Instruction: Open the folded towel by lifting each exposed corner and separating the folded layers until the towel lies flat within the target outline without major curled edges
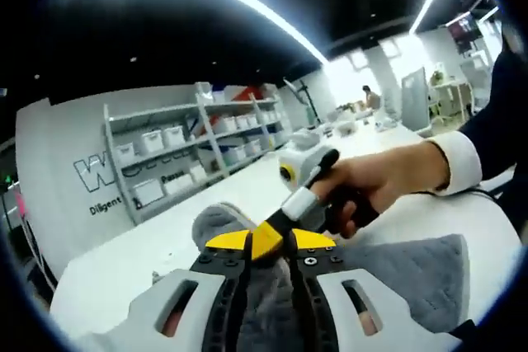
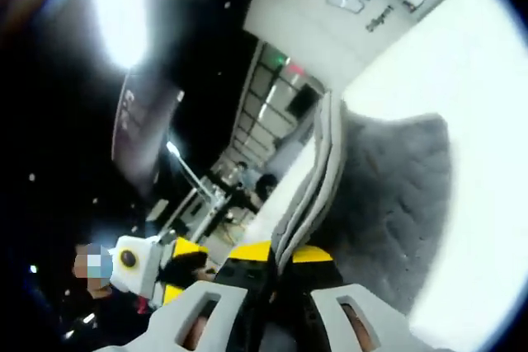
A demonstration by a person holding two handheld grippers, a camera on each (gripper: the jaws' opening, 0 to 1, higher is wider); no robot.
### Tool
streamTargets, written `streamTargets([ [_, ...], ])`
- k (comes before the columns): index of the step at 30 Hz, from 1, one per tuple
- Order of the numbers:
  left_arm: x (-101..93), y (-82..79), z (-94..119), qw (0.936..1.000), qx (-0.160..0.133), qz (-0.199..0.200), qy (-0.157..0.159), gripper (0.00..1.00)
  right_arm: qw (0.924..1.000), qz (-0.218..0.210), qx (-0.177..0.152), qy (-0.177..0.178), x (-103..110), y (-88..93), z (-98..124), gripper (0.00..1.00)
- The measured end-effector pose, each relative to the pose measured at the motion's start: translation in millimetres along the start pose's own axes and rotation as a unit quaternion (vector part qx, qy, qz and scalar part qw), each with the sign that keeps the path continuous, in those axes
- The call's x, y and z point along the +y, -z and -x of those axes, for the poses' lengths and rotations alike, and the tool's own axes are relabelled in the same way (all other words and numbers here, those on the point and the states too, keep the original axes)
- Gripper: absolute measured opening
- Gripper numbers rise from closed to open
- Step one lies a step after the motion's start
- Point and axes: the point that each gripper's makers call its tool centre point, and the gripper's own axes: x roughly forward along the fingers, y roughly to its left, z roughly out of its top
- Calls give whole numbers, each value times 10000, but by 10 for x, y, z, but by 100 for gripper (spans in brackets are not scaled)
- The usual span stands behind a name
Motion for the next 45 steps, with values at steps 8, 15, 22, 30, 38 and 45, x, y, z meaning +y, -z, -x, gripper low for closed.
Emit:
streamTargets([
  [8,385,266,23,9978,406,-27,-526,17,9997,-79,159,-180,27,-77,100,0],
  [15,563,555,65,9921,919,-22,-851,15,9983,-343,351,-324,16,-104,195,0],
  [22,544,825,77,9871,1352,357,-780,13,9973,-356,588,-246,-35,-98,306,0],
  [30,403,965,78,9825,1740,381,-554,10,9965,-438,689,-205,-96,-126,433,0],
  [38,291,1058,65,9802,1924,321,-331,8,9967,-376,695,-158,-131,-162,524,0],
  [45,255,1080,50,9801,1949,279,-261,4,9975,-352,605,-130,-147,-245,614,0],
])
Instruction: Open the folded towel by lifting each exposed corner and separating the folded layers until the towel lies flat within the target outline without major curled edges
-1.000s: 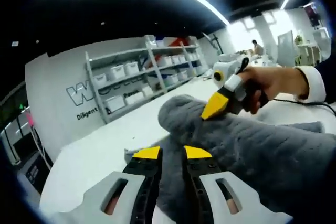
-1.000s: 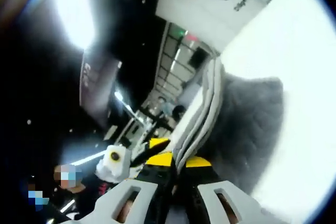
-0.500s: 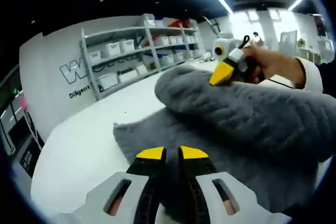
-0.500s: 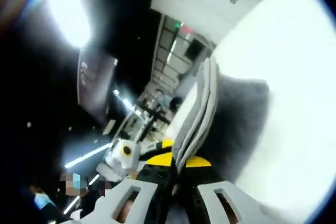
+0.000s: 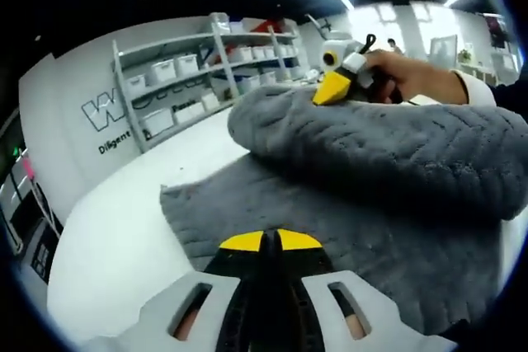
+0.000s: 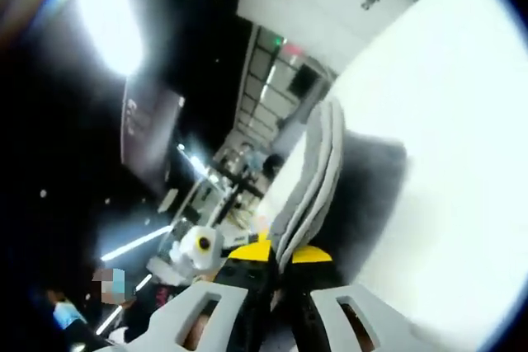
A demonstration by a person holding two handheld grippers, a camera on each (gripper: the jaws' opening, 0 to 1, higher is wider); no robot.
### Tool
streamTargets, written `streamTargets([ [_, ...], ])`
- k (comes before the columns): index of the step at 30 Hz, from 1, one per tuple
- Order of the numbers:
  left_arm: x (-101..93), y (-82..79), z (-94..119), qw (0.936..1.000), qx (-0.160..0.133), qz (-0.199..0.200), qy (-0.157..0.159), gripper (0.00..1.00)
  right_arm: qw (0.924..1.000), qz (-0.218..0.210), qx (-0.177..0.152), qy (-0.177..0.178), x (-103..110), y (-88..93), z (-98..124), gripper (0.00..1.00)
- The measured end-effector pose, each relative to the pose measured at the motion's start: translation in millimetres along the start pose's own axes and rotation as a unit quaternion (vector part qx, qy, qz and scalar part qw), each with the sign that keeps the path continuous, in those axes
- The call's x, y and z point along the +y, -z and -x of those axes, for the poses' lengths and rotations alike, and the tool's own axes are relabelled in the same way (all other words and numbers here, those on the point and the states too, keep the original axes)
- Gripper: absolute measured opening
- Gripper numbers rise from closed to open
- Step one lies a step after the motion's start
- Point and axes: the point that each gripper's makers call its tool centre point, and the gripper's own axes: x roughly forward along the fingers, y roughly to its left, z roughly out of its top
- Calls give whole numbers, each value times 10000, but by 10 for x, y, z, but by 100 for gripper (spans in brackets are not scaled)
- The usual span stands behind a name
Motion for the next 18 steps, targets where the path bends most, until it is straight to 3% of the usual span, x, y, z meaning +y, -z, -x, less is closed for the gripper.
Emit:
streamTargets([
  [18,-69,-26,-55,10000,-79,-28,20,1,9989,219,-44,408,-130,-95,271,0],
])
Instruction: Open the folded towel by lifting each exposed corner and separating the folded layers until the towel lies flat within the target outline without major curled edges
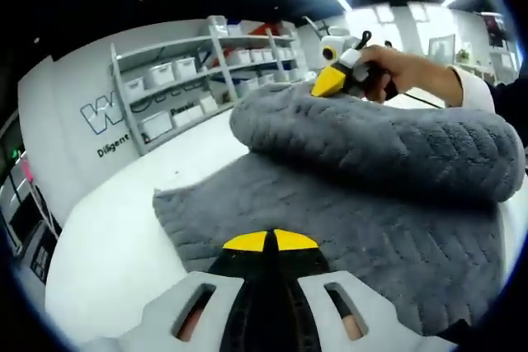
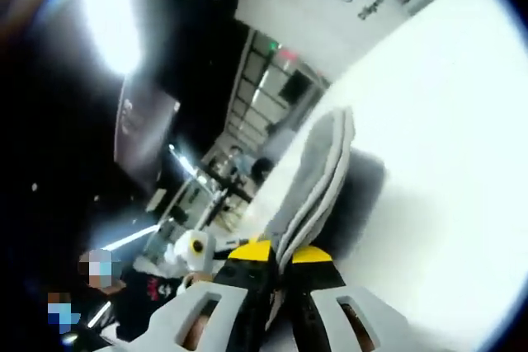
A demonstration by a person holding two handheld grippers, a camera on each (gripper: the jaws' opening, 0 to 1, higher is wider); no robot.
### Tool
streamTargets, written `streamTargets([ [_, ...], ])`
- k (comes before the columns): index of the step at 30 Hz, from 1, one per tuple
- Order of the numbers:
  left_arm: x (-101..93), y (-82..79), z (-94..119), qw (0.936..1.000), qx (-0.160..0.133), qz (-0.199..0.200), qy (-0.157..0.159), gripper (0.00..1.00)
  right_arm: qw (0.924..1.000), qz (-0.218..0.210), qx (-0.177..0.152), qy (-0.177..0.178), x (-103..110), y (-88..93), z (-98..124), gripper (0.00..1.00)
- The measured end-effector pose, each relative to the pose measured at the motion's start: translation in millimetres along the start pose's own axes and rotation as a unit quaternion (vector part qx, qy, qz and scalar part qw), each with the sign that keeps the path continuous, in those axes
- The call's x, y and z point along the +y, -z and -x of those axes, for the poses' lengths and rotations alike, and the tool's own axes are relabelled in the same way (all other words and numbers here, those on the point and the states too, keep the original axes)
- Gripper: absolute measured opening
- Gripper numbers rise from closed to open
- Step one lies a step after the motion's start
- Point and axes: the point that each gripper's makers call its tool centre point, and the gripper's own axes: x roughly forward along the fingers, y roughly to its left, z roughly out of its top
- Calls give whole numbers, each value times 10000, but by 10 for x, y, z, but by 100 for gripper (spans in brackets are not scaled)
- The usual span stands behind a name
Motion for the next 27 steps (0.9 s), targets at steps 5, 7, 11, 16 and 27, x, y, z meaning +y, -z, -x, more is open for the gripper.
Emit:
streamTargets([
  [5,-30,-18,-27,10000,-21,5,-6,1,9998,54,79,155,-93,3,55,0],
  [7,-43,-28,-38,10000,-29,-17,-12,1,9998,66,79,187,-117,-15,84,0],
  [11,-59,-41,-54,10000,-38,-44,-23,1,9993,161,148,290,-173,-27,125,0],
  [16,-73,-52,-70,10000,-56,-26,-34,1,9984,279,251,428,-251,-30,180,0],
  [27,-117,-88,-118,9999,-106,-72,-62,1,9949,572,326,766,-406,-67,306,0],
])
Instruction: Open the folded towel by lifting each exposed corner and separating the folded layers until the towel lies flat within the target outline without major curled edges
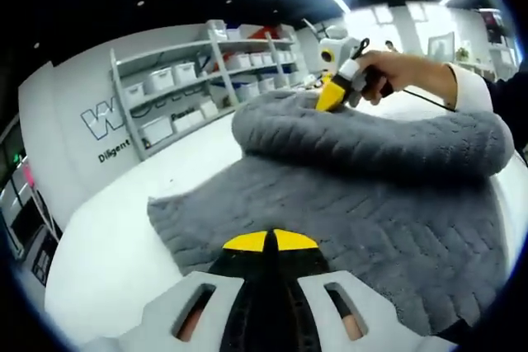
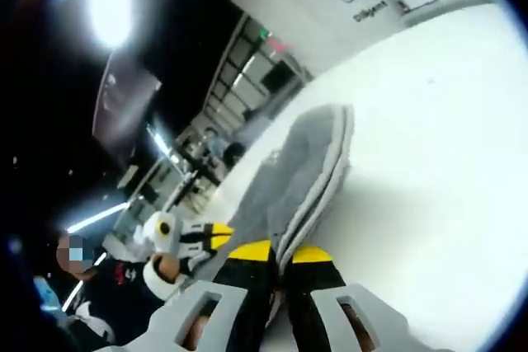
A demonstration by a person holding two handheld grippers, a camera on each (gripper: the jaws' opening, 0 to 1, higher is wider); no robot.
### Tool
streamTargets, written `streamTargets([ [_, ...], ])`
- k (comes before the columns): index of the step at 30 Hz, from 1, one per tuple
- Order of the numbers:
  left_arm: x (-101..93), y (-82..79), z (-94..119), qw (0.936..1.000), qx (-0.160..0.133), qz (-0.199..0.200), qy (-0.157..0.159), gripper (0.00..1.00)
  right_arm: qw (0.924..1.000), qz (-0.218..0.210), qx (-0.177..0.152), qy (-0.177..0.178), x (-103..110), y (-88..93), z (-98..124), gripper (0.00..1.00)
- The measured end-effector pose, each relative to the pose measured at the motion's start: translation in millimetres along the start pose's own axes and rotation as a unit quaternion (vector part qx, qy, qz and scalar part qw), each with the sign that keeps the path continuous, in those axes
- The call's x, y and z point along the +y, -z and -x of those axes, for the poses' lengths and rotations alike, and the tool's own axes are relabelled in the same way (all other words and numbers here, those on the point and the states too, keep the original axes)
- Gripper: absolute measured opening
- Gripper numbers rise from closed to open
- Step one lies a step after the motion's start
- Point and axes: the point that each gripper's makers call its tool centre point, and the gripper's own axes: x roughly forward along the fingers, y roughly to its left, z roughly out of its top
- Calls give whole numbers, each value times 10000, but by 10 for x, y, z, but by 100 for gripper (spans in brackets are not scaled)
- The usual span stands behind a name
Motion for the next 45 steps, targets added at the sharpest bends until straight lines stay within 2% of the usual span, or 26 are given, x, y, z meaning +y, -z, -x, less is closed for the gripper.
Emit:
streamTargets([
  [3,-23,-19,-29,10000,-10,-19,-8,1,9997,146,62,206,-67,7,31,0],
  [11,-67,-62,-87,9998,-47,-192,-55,1,9981,350,121,488,-174,5,134,0],
  [14,-68,-68,-102,9998,-61,-172,-58,1,9951,544,224,790,-279,23,178,0],
  [25,-128,-126,-179,9996,-91,-268,-77,1,9925,685,218,987,-379,-22,299,0],
  [31,-141,-141,-200,9996,-94,-263,-96,1,9829,1022,387,1481,-521,12,385,0],
  [37,-181,-172,-248,9995,-104,-290,-110,1,9772,1261,416,1654,-539,17,422,0],
  [45,-208,-210,-311,9995,-124,-261,-99,1,9654,1551,515,2032,-662,11,514,0],
])
